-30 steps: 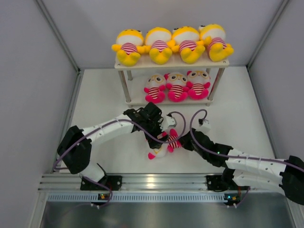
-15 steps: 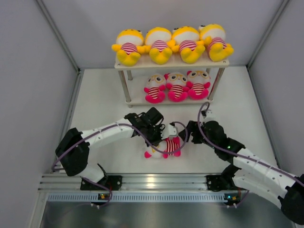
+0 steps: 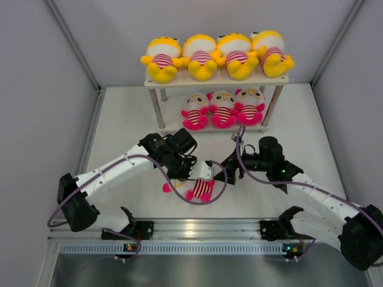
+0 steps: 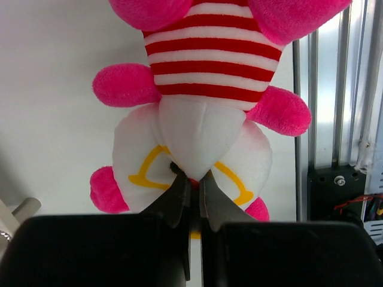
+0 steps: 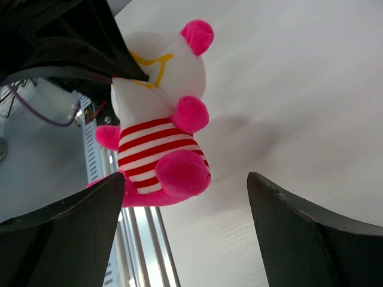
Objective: Place and organize the stuffed toys onto the shelf
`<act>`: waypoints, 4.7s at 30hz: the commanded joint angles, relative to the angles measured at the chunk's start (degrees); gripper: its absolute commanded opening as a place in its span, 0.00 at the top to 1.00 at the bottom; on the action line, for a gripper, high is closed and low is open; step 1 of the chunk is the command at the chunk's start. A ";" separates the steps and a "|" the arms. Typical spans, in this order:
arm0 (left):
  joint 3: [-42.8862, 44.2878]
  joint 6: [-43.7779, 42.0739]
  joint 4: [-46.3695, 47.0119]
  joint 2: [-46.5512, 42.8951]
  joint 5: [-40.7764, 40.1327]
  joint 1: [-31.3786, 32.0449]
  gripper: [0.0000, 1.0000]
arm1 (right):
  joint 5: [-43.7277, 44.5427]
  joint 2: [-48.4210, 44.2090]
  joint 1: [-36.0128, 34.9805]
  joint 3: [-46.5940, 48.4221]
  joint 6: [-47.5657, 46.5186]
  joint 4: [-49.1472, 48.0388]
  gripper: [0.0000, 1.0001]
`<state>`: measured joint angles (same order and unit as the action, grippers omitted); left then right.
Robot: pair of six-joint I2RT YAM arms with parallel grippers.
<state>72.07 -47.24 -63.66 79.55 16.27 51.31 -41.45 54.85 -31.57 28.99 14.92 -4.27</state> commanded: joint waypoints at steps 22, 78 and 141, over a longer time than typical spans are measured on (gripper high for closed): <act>4.21 -2.77 -5.95 -4.58 -2.12 -0.68 1.00 | -4.78 19.68 -15.44 5.55 -0.16 -16.28 0.32; -10.64 26.06 6.71 -26.29 -29.46 -38.29 0.01 | 62.98 39.44 -22.66 42.10 7.34 -12.77 1.00; -10.73 26.24 6.44 -22.59 -25.94 -39.00 0.01 | 65.98 51.07 -19.14 53.90 7.41 -14.45 0.27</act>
<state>60.77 -22.13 -59.11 57.91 -10.63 12.78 25.63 111.15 -50.13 83.83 26.04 -15.03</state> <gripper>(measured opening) 0.987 0.733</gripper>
